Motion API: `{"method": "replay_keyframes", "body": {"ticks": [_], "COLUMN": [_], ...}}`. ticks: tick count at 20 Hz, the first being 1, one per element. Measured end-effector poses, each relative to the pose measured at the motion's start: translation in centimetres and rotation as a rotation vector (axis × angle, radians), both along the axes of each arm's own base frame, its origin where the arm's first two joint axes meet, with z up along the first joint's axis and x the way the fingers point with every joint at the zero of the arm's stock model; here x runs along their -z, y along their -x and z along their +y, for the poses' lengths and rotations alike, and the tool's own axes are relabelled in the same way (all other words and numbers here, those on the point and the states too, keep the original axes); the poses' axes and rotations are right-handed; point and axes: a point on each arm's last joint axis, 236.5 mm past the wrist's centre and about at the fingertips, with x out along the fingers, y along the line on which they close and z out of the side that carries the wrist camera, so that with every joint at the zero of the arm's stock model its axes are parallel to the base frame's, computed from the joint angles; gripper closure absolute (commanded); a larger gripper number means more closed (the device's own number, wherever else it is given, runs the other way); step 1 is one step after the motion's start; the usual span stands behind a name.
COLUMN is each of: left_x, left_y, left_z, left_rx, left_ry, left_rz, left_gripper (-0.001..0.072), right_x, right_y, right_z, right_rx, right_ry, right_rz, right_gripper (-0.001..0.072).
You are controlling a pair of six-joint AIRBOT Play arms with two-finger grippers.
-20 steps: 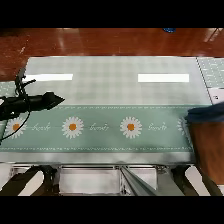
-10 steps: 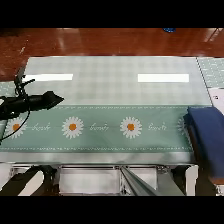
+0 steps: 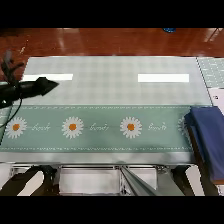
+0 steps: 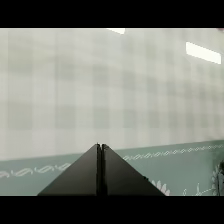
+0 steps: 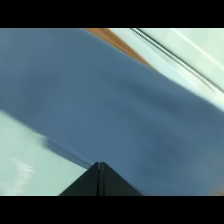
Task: Fold the shirts.
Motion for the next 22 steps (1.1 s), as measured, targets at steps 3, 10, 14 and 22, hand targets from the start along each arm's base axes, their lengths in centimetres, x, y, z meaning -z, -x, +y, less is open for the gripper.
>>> {"method": "replay_keyframes", "body": {"ticks": [3, 10, 14, 22], "left_x": [-5.2, -3.8, 2.1, 6.3], "left_y": [-1.9, -2.9, -4.7, -4.8], "left_z": [-2.5, -7.6, -4.7, -2.6], "left_rx": [0.086, 0.222, 0.127, 0.079], "left_ry": [-0.012, -0.274, -0.387, -0.425], "left_rz": [-0.101, -0.082, 0.095, 0.245], "left_gripper": [0.0689, 0.0688, 0.0688, 0.0688], "right_x": [-4.6, -0.2, 6.3, 9.4], "right_y": [-10.8, -23.1, -24.9, -25.4], "right_z": [3.7, 20.5, 23.3, 23.9], "right_rx": [-0.277, -0.878, -0.963, -0.992], "right_ry": [0.014, 0.088, 0.159, 0.205], "right_rz": [-0.246, -0.194, -0.016, 0.073], "right_gripper": [0.0681, 0.0681, 0.0681, 0.0681]}}
